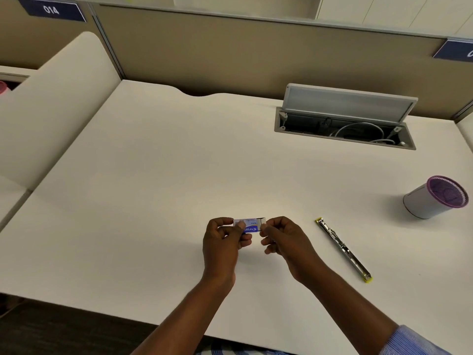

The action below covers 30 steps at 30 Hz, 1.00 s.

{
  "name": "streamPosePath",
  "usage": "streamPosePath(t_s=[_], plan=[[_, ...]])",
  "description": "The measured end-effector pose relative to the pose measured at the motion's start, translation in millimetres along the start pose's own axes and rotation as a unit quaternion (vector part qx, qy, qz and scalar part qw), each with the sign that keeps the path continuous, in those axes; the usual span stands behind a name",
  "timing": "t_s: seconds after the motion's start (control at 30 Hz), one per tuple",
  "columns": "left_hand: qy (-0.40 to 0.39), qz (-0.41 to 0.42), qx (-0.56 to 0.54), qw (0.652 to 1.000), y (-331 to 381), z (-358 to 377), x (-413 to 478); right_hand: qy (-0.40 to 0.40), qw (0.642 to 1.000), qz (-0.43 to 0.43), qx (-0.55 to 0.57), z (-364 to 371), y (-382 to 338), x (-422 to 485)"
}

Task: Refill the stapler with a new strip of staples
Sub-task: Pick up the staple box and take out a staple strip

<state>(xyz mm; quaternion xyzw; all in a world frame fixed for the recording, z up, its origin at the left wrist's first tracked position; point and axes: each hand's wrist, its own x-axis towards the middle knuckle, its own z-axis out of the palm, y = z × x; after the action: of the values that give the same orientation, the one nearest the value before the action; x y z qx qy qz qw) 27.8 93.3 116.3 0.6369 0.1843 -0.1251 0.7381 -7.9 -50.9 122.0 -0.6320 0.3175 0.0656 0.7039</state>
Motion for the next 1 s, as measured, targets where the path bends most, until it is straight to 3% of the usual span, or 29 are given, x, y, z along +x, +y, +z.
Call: streamPosePath(t_s=[0.33, 0.47, 0.63, 0.87, 1.0], plan=[[-0.004, 0.016, 0.013, 1.000, -4.2, -1.9, 1.8, 0.022, 0.990, -0.036, -0.136, 0.6, -6.0, 0.7], [-0.001, 0.015, 0.019, 1.000, -6.9, -1.4, 2.7, 0.070, 0.959, -0.097, -0.256, 5.2, -6.5, -0.4], [0.012, 0.010, 0.027, 1.000, -12.2, 3.8, 6.7, 0.082, 0.933, -0.153, -0.314, 10.9, -6.5, -1.9], [0.013, 0.011, 0.028, 0.999, -18.7, 7.2, 20.2, 0.053, 0.947, -0.127, -0.289, 6.4, -3.5, 5.6], [0.029, 0.018, 0.048, 0.998, -12.9, 7.8, 49.7, 0.057, 0.973, -0.084, -0.206, 0.7, 3.3, 7.2]])
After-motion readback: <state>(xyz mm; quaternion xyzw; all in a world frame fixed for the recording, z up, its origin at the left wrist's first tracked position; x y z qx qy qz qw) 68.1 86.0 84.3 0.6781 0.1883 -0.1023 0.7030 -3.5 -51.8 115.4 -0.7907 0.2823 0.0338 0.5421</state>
